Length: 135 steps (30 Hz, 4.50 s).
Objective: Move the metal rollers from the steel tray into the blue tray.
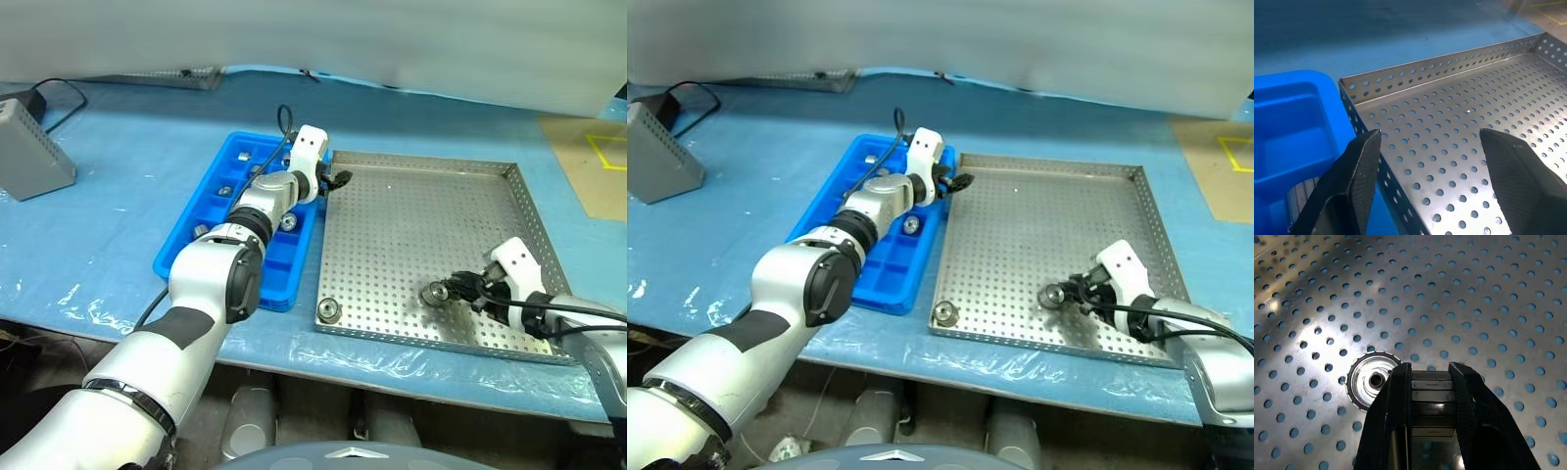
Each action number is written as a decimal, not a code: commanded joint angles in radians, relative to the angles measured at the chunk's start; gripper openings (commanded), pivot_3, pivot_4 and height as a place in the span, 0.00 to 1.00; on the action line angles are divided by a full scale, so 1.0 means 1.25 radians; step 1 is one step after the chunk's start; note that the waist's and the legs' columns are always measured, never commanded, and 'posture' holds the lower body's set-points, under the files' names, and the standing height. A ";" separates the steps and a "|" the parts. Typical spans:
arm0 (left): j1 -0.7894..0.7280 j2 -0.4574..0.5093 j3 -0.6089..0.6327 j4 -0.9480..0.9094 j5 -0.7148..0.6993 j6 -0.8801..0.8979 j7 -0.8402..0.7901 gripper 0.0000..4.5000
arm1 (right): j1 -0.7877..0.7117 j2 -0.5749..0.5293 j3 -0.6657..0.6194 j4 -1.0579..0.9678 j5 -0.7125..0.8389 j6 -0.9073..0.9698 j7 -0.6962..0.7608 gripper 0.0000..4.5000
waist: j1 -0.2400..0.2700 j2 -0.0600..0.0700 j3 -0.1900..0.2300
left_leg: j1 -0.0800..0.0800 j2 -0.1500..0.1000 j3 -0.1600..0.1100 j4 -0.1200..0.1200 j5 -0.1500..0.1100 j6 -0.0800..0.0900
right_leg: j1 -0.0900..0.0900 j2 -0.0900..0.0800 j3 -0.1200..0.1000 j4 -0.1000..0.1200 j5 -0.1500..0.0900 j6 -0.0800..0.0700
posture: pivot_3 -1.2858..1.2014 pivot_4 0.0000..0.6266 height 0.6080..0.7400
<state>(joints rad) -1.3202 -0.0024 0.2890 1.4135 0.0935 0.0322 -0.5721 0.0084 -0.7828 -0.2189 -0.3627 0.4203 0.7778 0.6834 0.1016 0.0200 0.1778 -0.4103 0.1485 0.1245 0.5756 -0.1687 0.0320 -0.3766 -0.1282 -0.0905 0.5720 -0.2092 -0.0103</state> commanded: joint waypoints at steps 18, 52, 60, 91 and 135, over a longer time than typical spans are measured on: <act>0.490 0.201 -0.218 -1.129 -0.486 0.527 -0.356 0.75 | -0.265 0.119 0.093 -0.081 0.015 0.019 -0.112 0.16 | 0.035 0.002 0.006 | 0.005 0.014 0.023 -0.016 0.018 -0.015 | -0.011 0.003 0.009 0.014 -0.014 -0.006 | 0.56 0.24 1.00; 0.422 0.100 -0.157 -1.126 -0.653 0.544 -0.221 0.75 | -0.460 0.197 0.094 -0.083 0.061 0.027 -0.157 0.16 | 0.020 0.002 0.006 | -0.005 0.021 0.023 -0.010 0.024 -0.017 | -0.025 0.013 0.011 0.027 -0.002 -0.015 | 0.56 0.24 1.00; 0.374 0.145 -0.099 -1.098 -0.687 0.527 -0.194 0.75 | -0.479 0.189 0.091 -0.028 0.065 -0.003 -0.142 0.16 | 0.020 0.002 0.006 | -0.005 0.021 0.023 -0.011 0.025 -0.017 | -0.025 0.013 0.011 0.027 -0.002 -0.015 | 0.57 0.24 1.00; 0.388 0.102 -0.153 -0.961 -0.687 0.616 -0.189 0.75 | -0.474 0.184 0.058 -0.095 0.069 0.017 -0.205 0.16 | 0.018 0.002 0.006 | -0.005 0.021 0.023 -0.010 0.025 -0.017 | -0.025 0.013 0.011 0.027 -0.002 -0.015 | 0.53 0.24 1.00; 0.360 0.067 -0.159 -0.918 -0.657 0.602 -0.189 0.32 | -0.447 0.197 0.084 -0.115 0.056 0.032 -0.229 0.16 | 0.017 0.002 0.006 | -0.005 0.021 0.023 -0.010 0.025 -0.017 | -0.025 0.013 0.011 0.027 -0.002 -0.015 | 0.52 0.24 1.00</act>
<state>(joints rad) -0.8533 0.0754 0.0867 0.3061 -0.7205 0.7909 -0.8025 -0.5399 -0.5389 -0.1048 -0.4777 0.4886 0.8407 0.3963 0.1232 0.0221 0.1853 -0.4167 0.1744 0.1529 0.5624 -0.1377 0.0105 -0.4082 -0.1116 -0.0767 0.6057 -0.2111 -0.0296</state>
